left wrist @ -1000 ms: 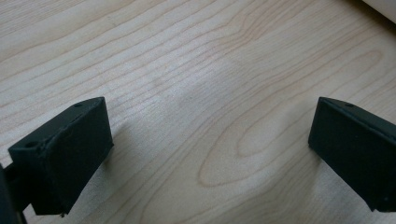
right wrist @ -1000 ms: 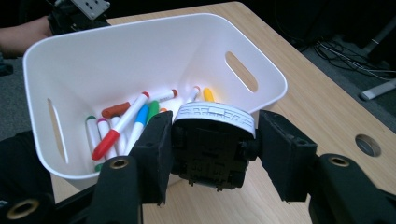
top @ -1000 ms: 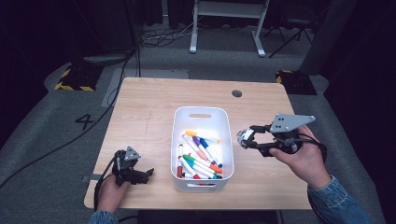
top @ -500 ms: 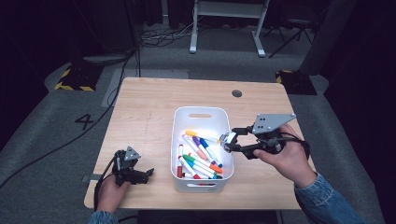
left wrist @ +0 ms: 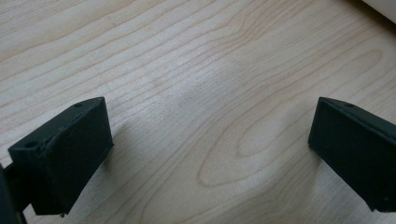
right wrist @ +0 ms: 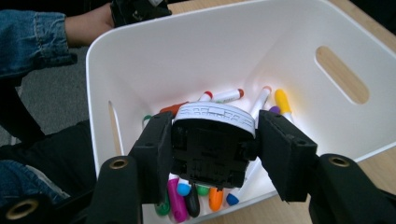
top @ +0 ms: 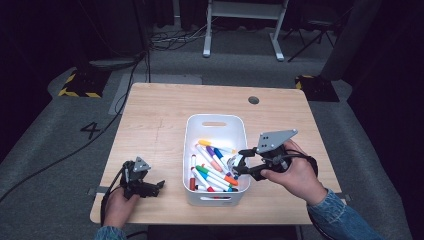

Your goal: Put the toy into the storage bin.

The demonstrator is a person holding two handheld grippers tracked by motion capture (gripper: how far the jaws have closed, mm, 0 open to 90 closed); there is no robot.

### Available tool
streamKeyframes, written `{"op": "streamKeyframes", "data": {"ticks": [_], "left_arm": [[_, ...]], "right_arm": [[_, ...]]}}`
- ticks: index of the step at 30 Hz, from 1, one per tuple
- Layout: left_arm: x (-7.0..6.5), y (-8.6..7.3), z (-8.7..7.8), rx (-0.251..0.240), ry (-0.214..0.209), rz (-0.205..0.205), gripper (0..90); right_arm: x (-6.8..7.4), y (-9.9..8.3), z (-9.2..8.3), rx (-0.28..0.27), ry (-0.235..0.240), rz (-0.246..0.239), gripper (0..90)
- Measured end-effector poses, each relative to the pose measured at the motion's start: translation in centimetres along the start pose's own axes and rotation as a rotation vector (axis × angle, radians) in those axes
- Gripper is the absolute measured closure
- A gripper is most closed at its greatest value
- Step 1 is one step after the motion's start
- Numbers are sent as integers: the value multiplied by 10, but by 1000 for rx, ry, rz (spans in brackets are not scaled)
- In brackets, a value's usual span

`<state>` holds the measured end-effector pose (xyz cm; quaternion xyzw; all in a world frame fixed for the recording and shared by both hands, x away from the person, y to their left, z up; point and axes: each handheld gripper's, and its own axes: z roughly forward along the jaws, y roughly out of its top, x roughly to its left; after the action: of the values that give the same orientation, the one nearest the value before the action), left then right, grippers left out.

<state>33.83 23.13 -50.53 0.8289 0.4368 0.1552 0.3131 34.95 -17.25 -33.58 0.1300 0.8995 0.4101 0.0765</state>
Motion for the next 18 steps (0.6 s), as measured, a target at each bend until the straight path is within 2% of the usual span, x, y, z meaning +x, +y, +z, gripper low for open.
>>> {"op": "streamKeyframes", "data": {"ticks": [8,18], "left_arm": [[0,0,0,0,0,0,0],[0,0,0,0,0,0,0]], "right_arm": [[2,-8,9,60,27,-2,473],[9,-11,25,164,47,-16,471]]}}
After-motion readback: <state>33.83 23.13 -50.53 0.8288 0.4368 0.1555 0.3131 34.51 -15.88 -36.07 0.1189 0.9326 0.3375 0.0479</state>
